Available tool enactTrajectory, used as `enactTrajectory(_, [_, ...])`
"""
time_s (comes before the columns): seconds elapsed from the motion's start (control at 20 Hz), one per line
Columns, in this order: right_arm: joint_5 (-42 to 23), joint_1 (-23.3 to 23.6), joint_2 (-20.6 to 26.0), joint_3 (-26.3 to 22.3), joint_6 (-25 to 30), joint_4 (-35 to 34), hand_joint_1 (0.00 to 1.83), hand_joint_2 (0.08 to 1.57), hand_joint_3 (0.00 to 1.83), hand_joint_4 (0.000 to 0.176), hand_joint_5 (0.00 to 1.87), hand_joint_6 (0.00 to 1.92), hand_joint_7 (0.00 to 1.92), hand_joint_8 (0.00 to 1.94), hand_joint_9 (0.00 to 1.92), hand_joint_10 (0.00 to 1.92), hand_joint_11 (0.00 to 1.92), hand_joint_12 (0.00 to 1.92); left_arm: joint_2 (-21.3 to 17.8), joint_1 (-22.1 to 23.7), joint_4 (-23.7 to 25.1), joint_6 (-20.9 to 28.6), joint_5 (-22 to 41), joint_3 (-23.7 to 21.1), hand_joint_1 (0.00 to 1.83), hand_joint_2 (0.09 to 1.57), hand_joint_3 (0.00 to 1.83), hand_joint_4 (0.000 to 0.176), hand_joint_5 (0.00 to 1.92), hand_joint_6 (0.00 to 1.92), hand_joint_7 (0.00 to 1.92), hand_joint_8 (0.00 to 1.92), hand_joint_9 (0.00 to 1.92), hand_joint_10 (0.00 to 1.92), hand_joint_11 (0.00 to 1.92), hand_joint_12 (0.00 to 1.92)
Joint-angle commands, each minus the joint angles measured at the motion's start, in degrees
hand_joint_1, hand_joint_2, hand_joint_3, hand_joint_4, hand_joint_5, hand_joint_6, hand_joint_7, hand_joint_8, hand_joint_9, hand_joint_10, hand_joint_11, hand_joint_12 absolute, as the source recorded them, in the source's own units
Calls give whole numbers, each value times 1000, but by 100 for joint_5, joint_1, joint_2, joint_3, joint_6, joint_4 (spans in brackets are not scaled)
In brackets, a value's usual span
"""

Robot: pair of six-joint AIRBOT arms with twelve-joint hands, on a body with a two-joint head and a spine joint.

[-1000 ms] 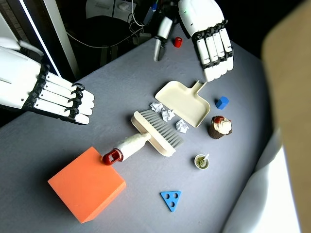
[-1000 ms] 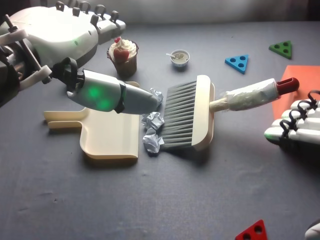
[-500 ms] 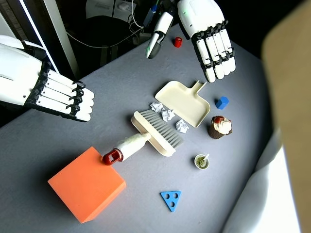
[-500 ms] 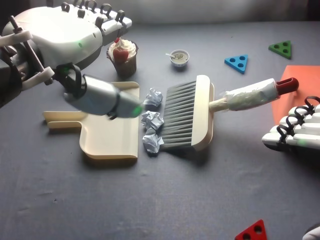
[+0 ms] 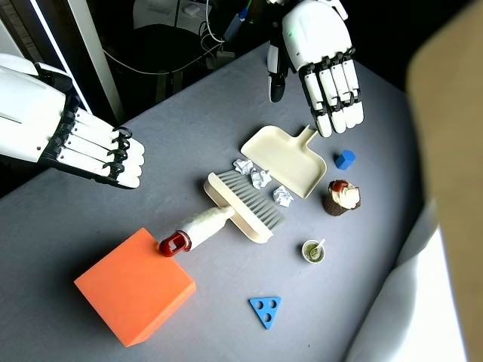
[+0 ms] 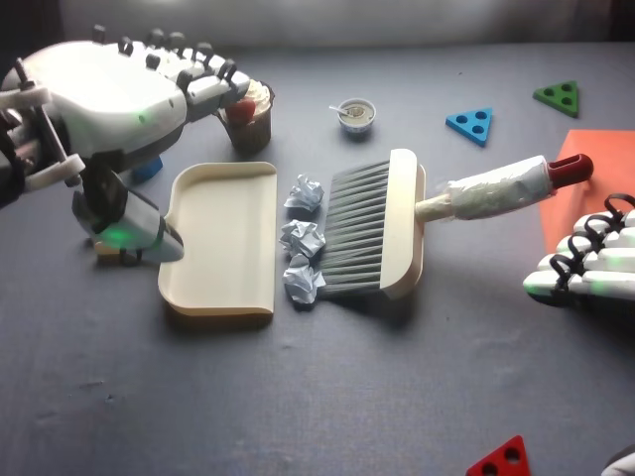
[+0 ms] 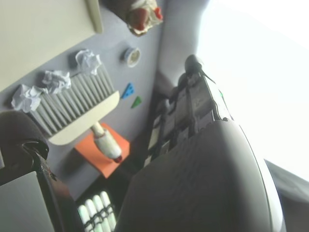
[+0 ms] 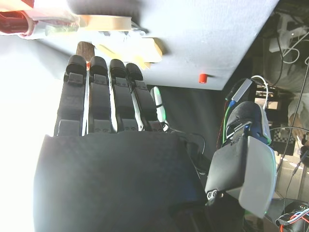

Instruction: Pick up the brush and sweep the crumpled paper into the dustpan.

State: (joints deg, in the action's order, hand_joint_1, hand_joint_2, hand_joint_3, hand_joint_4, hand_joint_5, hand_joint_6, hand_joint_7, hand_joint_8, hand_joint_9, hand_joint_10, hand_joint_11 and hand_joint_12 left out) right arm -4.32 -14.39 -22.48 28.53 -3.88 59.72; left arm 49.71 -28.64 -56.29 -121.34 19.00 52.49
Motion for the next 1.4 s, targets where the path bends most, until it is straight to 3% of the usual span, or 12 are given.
enactTrajectory(0.0, [-268,81,64,-19,-7,-63,0,889,8,0,96,2,113,2,98,2,94,8,15,-20,177,107,564,55,831,872,3,50,106,14,105,7,128,10,217,63])
enactTrajectory(0.1, [-268,82,64,-25,-17,-63,0,893,8,0,89,0,98,0,89,0,81,2,48,-171,108,241,748,112,834,879,1,85,237,18,132,4,131,4,217,57])
enactTrajectory(0.2, [-268,83,64,-28,-19,-63,0,887,3,0,96,3,95,1,83,1,73,2,102,-308,-63,277,896,155,823,896,1,108,376,10,197,4,141,2,219,50])
enactTrajectory(0.3, [-268,83,64,-29,-30,-63,0,891,4,0,101,4,118,9,104,9,104,15,172,-429,-155,297,962,208,823,906,4,120,432,23,207,4,131,0,203,41])
enactTrajectory(0.45, [-268,83,64,-33,-30,-63,0,898,5,0,92,4,112,4,99,5,103,13,284,-623,-193,371,1120,313,835,901,1,123,480,30,229,11,150,9,206,41])
enactTrajectory(0.55, [-270,83,64,-40,-30,-63,0,888,0,0,84,0,102,0,84,0,90,6,362,-734,-190,395,1157,422,796,905,1,137,480,2,242,1,159,2,205,38])
enactTrajectory(0.6, [-270,84,64,-41,-30,-63,0,887,0,0,78,0,89,0,67,0,76,1,393,-784,-176,411,1175,469,796,913,4,128,460,0,230,0,149,0,179,26])
enactTrajectory(0.85, [-274,84,64,-44,-30,-62,0,891,1,0,42,3,48,3,37,3,53,4,555,-1025,-244,576,1404,678,786,924,3,119,403,0,208,1,149,1,189,29])
enactTrajectory(0.9, [-274,84,64,-46,-30,-62,0,890,0,0,42,3,45,1,34,2,53,4,582,-1051,-284,578,1420,717,822,916,0,101,419,6,199,0,154,3,199,33])
enactTrajectory(1.0, [-275,84,64,-47,-31,-62,0,893,1,0,30,0,34,0,24,0,32,0,640,-1112,-393,577,1503,785,783,918,0,112,408,0,196,3,154,2,199,32])
enactTrajectory(1.3, [-278,84,64,-56,-31,-62,0,909,7,0,52,7,55,6,44,5,46,5,764,-1323,-578,491,1604,976,811,919,3,103,447,9,194,4,126,1,155,12])
enactTrajectory(1.35, [-279,84,64,-58,-31,-62,0,911,7,0,54,7,57,6,44,5,47,5,781,-1359,-599,491,1636,986,784,925,5,113,446,7,196,4,127,2,151,10])
